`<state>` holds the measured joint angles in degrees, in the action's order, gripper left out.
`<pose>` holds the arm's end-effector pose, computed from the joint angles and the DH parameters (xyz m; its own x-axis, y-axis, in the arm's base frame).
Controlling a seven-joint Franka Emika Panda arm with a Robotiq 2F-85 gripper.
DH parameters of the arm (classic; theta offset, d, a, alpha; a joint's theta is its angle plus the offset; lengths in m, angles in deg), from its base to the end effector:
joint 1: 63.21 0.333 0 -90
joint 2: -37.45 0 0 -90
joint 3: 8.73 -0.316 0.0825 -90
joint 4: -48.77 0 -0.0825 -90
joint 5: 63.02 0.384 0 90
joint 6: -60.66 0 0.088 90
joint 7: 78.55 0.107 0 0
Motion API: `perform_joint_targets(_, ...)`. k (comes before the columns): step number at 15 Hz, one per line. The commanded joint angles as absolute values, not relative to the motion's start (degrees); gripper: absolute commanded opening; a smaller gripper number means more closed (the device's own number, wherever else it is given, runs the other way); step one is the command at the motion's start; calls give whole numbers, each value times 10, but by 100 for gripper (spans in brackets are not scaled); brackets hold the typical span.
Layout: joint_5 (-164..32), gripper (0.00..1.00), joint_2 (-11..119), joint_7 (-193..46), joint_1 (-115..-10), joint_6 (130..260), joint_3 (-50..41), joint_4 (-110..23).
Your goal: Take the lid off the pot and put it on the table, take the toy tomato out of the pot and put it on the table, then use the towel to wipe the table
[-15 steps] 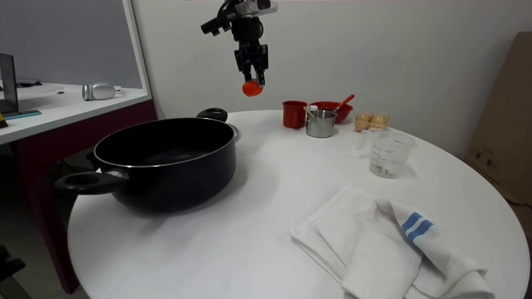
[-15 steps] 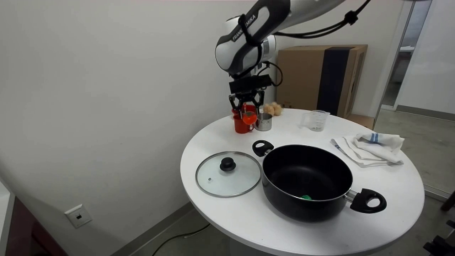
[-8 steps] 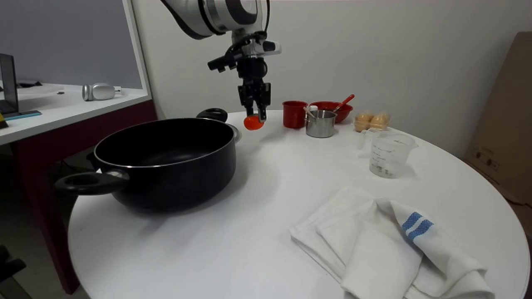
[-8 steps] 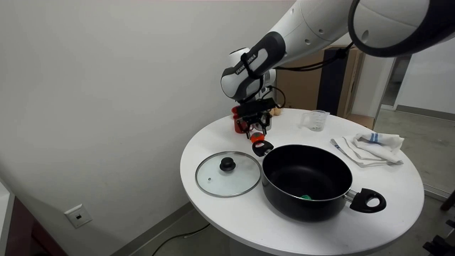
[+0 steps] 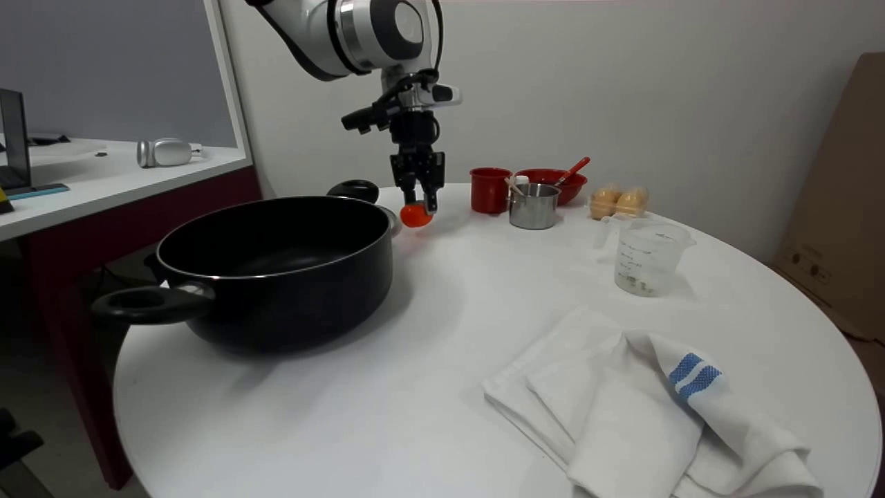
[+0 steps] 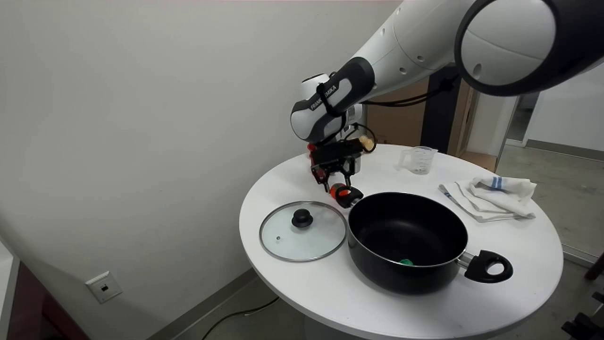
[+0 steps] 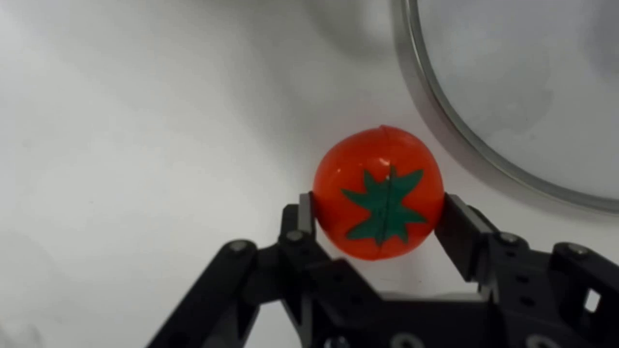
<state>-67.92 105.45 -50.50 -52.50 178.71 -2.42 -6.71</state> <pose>0.7634 0.0853 0.1204 0.9537 -0.3007 -0.0050 -0.2938 -0.9351 0.1981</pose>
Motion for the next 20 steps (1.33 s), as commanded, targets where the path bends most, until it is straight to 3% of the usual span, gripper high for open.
perform_joint_targets(1,-672,70,1071,-523,-532,1772,-31,-33)
perform_joint_targets(3,-672,78,1072,-524,-533,1772,-32,-32)
perform_joint_targets(7,-671,81,1076,-527,-534,1771,-33,-28)
perform_joint_targets(10,-669,91,1069,-536,-533,1772,-39,-36)
perform_joint_targets(11,-667,99,1065,-543,-533,1773,-43,-40)
perform_joint_targets(20,-668,100,957,-588,-522,1733,-93,-125)
